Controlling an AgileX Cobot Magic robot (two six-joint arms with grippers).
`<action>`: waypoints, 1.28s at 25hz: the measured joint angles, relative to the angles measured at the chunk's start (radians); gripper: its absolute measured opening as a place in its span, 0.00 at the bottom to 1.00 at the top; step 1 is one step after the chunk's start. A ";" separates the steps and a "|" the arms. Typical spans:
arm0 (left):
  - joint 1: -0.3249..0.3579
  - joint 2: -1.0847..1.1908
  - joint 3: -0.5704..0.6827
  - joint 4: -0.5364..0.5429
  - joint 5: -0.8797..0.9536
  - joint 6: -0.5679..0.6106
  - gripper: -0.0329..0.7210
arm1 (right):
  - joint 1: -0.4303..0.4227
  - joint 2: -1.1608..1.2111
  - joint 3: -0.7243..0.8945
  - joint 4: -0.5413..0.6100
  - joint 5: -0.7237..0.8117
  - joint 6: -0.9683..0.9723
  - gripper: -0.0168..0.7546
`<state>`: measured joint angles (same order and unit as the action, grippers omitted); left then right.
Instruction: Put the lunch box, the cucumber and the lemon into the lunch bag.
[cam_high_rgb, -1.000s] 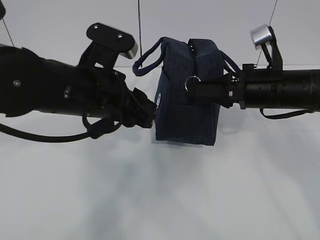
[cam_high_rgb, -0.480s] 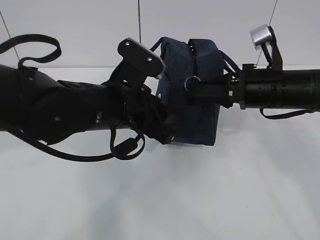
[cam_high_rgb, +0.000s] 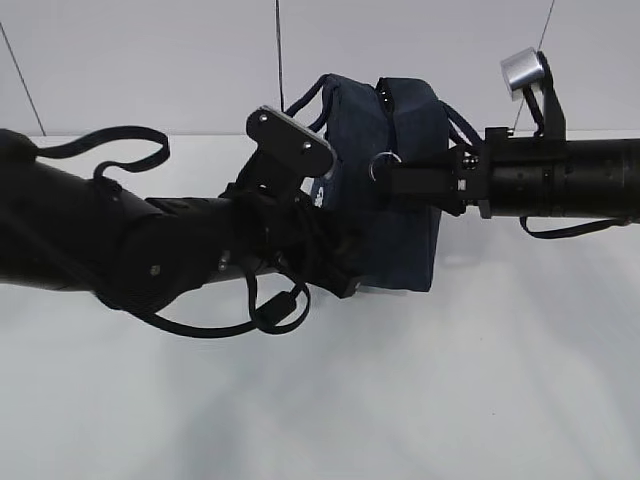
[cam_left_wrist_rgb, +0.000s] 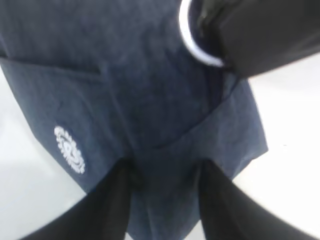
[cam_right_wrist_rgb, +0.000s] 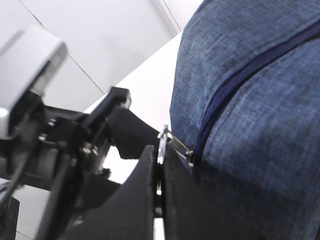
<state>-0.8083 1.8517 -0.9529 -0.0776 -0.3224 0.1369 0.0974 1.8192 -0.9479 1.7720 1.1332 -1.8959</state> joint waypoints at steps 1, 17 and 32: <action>0.000 0.009 0.000 -0.014 -0.008 0.000 0.41 | 0.000 0.000 0.000 0.000 0.000 0.004 0.03; 0.000 0.039 0.000 -0.141 0.004 0.000 0.04 | 0.000 -0.007 0.000 0.000 0.001 0.055 0.03; 0.000 0.039 -0.018 -0.145 0.033 0.000 0.04 | 0.000 -0.042 -0.163 -0.082 -0.056 0.214 0.03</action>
<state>-0.8083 1.8906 -0.9706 -0.2230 -0.2896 0.1369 0.0974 1.7772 -1.1108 1.6895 1.0774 -1.6823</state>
